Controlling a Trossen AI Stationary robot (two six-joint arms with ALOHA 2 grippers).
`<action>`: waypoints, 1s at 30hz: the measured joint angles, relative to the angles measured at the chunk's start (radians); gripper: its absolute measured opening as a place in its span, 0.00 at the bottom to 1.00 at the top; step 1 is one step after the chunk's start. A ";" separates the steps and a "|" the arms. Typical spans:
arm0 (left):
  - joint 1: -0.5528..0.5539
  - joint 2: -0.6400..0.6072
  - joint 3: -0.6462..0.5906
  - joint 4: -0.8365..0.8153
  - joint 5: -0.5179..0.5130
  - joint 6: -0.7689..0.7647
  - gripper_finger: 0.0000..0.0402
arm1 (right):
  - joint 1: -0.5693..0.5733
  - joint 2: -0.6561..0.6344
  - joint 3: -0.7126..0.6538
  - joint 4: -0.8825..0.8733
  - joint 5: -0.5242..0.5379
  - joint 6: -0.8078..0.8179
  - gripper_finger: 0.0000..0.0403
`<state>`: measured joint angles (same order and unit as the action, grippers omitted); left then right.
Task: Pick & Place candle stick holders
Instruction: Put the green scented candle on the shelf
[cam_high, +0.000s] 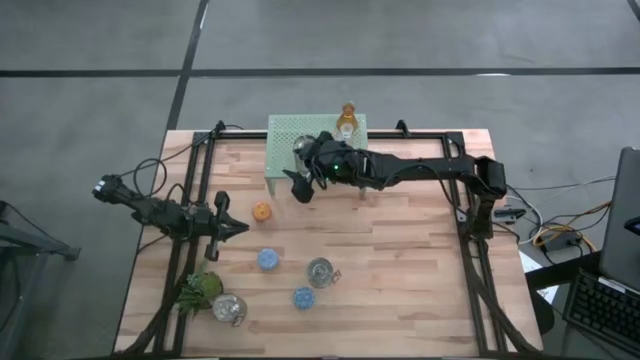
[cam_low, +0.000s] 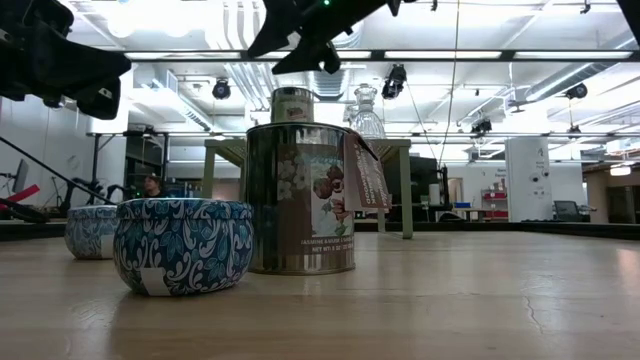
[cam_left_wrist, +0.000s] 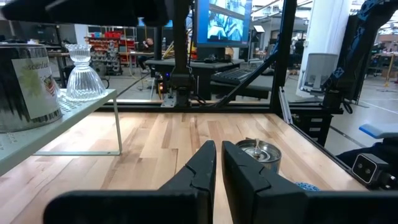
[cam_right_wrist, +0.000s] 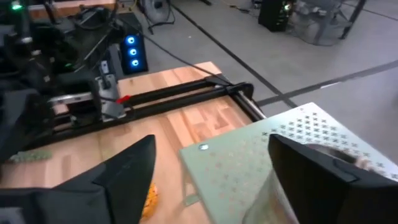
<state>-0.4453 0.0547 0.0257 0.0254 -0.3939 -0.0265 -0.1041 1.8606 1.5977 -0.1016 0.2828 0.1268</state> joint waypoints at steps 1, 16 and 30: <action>0.000 0.000 0.000 0.000 0.000 0.000 0.07 | 0.004 0.000 -0.003 0.001 -0.002 0.000 0.71; 0.000 0.000 0.000 0.000 0.000 0.000 0.07 | 0.086 0.001 -0.170 0.141 -0.007 0.013 0.16; 0.000 0.000 0.000 0.000 0.000 0.000 0.07 | 0.131 0.001 -0.460 0.561 0.050 0.062 0.02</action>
<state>-0.4454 0.0547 0.0257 0.0254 -0.3939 -0.0269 0.0272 1.8618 1.1374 0.4599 0.3326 0.1886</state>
